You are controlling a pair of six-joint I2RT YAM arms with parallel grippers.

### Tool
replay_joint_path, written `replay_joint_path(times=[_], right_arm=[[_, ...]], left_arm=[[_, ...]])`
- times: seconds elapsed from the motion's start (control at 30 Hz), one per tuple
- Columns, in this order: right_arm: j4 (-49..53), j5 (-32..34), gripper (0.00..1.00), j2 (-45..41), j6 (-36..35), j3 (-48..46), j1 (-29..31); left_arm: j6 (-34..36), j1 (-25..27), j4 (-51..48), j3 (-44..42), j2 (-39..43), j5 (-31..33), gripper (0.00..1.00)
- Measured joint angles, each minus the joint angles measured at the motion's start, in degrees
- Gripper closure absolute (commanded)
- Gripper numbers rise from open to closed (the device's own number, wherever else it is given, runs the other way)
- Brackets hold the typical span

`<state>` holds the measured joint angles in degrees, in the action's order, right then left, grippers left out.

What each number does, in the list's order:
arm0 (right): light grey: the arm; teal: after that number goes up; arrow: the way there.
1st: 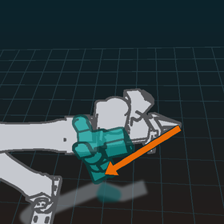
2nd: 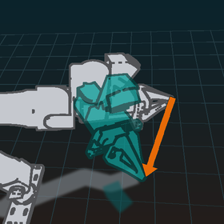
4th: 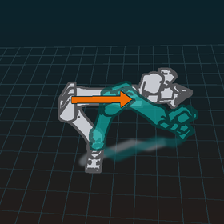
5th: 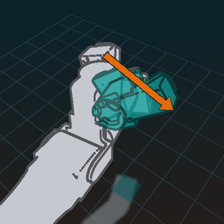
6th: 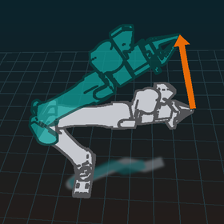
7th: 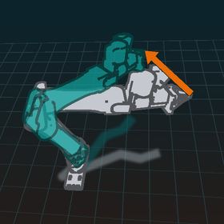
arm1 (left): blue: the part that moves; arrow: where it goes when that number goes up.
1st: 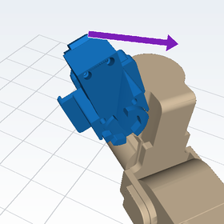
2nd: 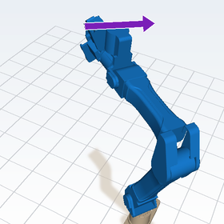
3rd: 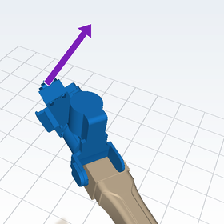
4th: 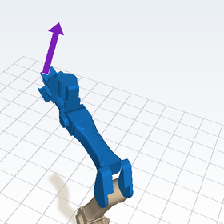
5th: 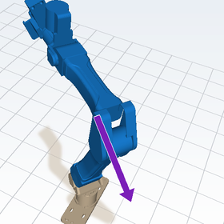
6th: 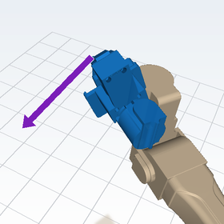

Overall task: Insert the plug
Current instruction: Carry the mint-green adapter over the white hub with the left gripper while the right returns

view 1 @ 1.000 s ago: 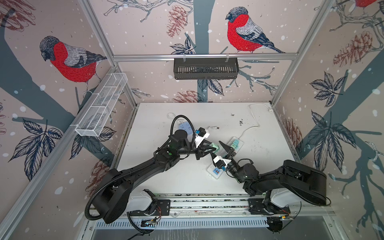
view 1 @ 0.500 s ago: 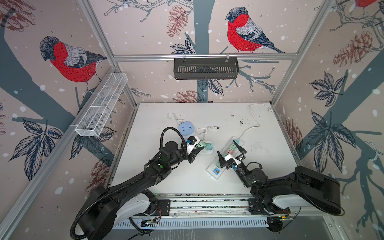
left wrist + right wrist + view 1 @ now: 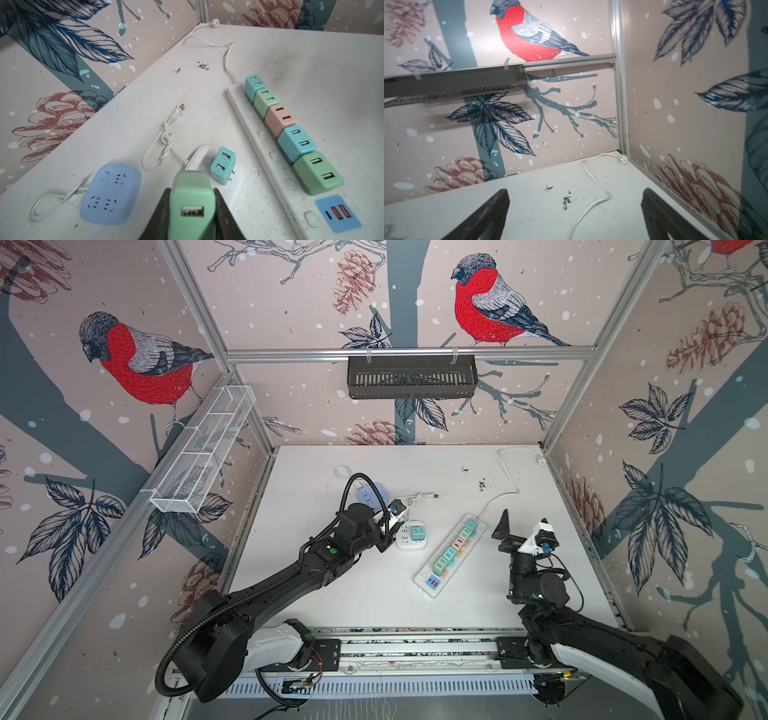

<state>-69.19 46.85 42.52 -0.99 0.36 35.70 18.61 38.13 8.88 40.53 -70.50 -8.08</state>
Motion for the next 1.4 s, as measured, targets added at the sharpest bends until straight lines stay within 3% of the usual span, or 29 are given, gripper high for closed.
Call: replay_joint_path(times=[0.17,0.27,0.4,0.63,0.9,1.2,1.4], right_arm=[[16.72,-3.39,0.0,-18.91,15.61,-0.15,-11.19],[22.47,-7.32,0.0,-23.76,21.33,-0.15,-16.41],[26.95,-11.72,0.0,-22.01,25.59,-0.15,-20.11],[29.7,-18.62,0.0,-14.38,29.7,-0.15,-21.09],[29.7,-23.45,0.0,-20.83,29.9,-0.15,-21.09],[30.1,-25.73,0.0,-22.36,29.73,-0.15,-21.0],[29.66,-26.93,0.0,-20.63,29.49,-0.15,-21.0]], left_arm=[[0.83,0.0,-7.13,5.38,-3.17,0.79,1.0],[0.85,0.11,-10.25,8.09,-4.57,1.05,1.0],[1.03,0.48,-14.12,11.43,-6.49,2.73,1.0],[3.32,0.59,-19.67,21.81,-11.06,6.97,1.0],[6.97,0.57,-22.27,23.52,-12.13,14.03,1.0],[17.92,-2.84,-25.55,14.08,-10.29,2.78,1.0],[23.93,-3.39,-26.6,15.98,-14.08,-4.87,1.0]])
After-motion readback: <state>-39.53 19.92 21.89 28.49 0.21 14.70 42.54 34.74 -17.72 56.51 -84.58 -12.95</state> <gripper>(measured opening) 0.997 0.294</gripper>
